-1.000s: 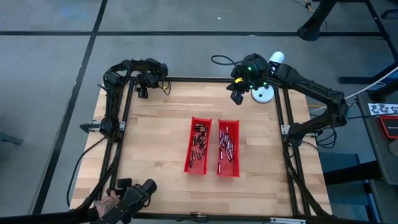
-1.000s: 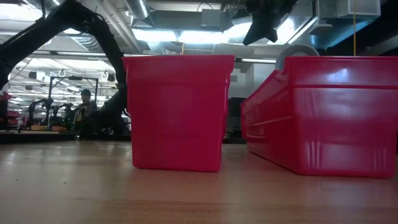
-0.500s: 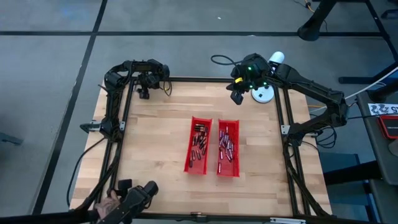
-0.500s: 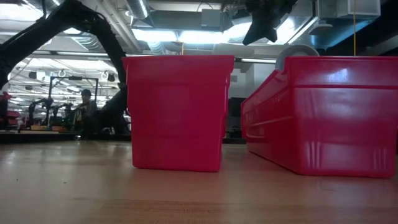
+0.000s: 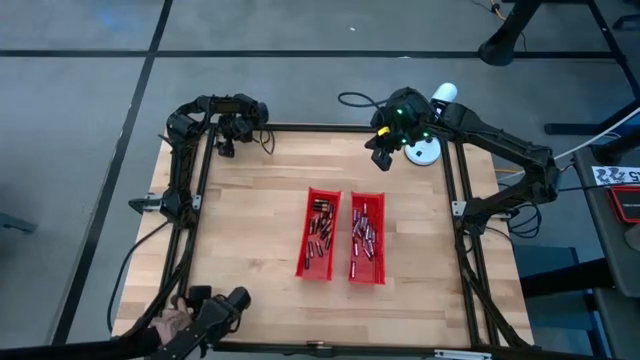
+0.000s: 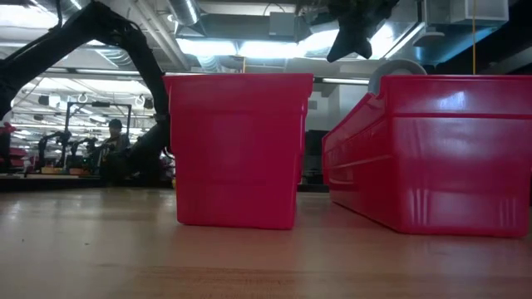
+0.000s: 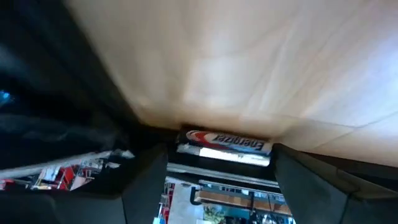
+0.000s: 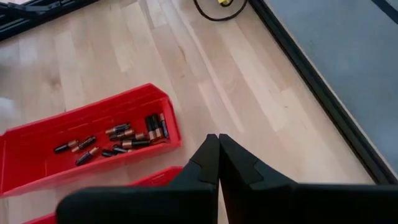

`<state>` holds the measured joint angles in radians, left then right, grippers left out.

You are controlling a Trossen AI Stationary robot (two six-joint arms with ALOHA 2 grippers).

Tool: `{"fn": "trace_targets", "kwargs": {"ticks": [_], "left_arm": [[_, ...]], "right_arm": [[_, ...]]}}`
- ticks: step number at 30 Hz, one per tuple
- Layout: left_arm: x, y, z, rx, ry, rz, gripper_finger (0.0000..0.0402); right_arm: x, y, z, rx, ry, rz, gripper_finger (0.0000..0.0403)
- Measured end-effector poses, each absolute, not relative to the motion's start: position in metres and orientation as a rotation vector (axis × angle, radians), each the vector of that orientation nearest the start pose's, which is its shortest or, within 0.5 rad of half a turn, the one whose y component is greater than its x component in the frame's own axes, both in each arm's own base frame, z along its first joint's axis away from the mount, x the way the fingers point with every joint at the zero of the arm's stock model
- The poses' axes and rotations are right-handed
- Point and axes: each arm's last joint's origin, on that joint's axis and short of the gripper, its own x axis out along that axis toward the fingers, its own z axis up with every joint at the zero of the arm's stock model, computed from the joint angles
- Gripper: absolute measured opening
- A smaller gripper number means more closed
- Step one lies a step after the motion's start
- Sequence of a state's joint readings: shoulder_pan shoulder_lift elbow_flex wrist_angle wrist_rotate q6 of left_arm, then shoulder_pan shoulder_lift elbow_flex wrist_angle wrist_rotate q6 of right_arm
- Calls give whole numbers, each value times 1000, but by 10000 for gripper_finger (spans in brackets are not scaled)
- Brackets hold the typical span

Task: Sort batteries
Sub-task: Put the silver battery into the right red bin

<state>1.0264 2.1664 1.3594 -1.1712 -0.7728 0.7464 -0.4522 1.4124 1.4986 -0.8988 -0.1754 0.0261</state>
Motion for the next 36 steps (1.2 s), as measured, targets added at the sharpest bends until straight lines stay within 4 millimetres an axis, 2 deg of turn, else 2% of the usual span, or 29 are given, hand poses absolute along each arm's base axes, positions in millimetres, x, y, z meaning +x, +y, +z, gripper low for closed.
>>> {"fn": "trace_targets", "kwargs": {"ticks": [6, 17, 28, 36], "left_arm": [[163, 308, 100, 43, 2411, 165, 278], [162, 309, 100, 27, 2409, 152, 276], [161, 305, 99, 19, 2422, 97, 218], [166, 303, 99, 40, 2420, 89, 209]], "right_arm": [[256, -119, 374, 301, 790, -277, 5], [252, -117, 370, 348, 844, -289, 5], [250, -115, 368, 405, 872, -310, 5], [250, -115, 368, 410, 869, -312, 5]]}}
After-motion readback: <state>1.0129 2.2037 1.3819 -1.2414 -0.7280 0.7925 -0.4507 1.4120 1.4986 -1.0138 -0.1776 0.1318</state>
